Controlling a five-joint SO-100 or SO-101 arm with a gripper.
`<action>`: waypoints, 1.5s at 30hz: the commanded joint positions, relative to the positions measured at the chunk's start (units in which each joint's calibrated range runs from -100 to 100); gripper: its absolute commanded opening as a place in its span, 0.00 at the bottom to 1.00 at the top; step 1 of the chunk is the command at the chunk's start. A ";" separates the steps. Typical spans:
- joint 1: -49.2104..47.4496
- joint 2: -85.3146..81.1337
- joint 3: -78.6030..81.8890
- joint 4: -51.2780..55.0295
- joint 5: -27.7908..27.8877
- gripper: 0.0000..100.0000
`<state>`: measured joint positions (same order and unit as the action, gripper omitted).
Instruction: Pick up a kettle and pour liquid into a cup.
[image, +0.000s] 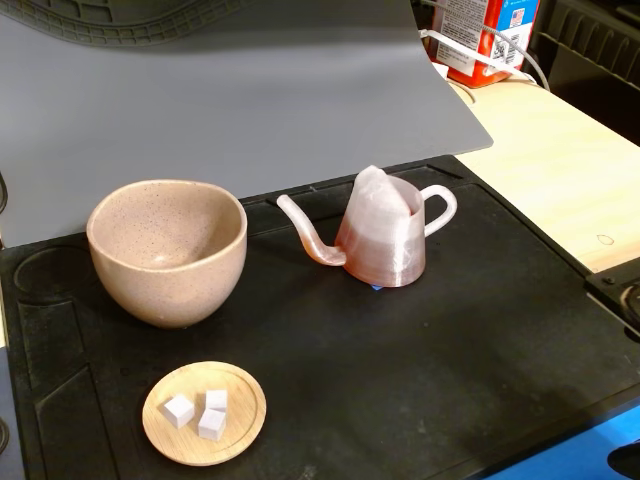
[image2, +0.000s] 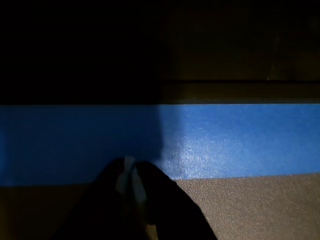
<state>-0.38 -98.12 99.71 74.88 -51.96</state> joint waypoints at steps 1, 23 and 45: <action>0.04 -0.01 0.20 0.22 0.19 0.01; 0.04 -0.01 0.20 0.22 0.19 0.01; 0.04 7.84 0.20 -22.96 0.09 0.01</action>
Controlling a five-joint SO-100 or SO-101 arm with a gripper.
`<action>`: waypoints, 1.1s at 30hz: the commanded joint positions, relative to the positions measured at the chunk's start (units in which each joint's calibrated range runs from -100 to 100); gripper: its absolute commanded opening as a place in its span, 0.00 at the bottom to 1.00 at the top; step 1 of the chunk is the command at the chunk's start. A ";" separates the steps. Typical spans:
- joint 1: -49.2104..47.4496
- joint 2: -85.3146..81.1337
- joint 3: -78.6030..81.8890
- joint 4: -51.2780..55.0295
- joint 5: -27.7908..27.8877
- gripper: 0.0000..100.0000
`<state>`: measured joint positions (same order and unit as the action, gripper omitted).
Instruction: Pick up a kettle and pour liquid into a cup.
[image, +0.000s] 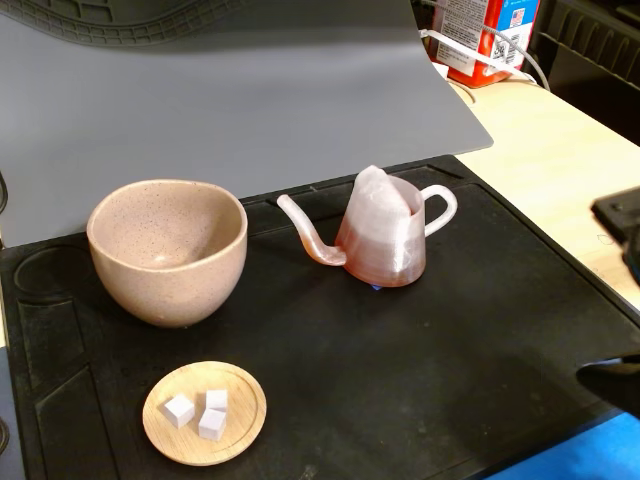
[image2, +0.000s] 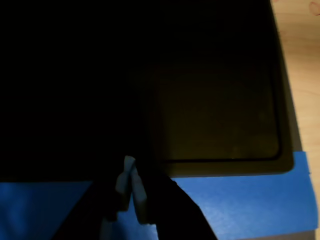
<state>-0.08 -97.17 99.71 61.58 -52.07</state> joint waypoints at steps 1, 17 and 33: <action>-0.34 11.51 0.20 -18.64 0.25 0.01; 0.11 46.07 -1.07 -75.37 4.34 0.01; -1.48 78.92 -23.03 -87.65 10.48 0.01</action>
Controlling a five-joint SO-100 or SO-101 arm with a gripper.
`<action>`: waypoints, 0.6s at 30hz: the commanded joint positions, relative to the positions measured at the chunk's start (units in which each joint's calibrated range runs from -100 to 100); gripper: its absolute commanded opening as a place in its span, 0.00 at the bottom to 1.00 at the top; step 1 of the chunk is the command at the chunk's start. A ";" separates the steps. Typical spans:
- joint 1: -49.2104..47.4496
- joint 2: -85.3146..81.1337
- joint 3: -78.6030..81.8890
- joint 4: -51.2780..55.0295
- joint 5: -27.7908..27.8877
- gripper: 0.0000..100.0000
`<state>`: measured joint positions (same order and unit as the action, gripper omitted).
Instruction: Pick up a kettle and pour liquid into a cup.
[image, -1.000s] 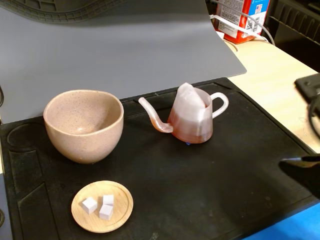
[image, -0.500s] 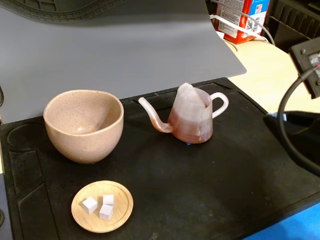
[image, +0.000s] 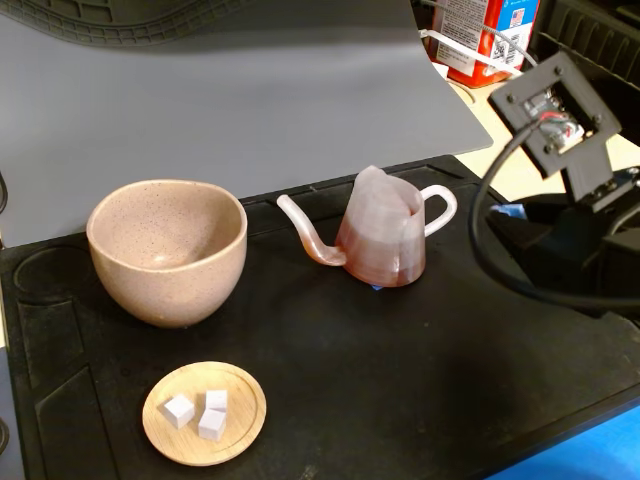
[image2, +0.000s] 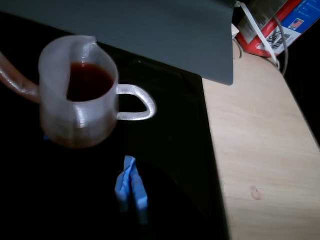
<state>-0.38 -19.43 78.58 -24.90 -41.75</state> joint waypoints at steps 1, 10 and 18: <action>-1.49 2.20 -1.90 -1.25 0.16 0.01; -1.18 33.94 -8.52 -38.61 0.16 0.11; -0.12 41.79 -15.96 -44.23 3.99 0.11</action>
<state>-0.91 22.17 64.26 -68.23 -39.34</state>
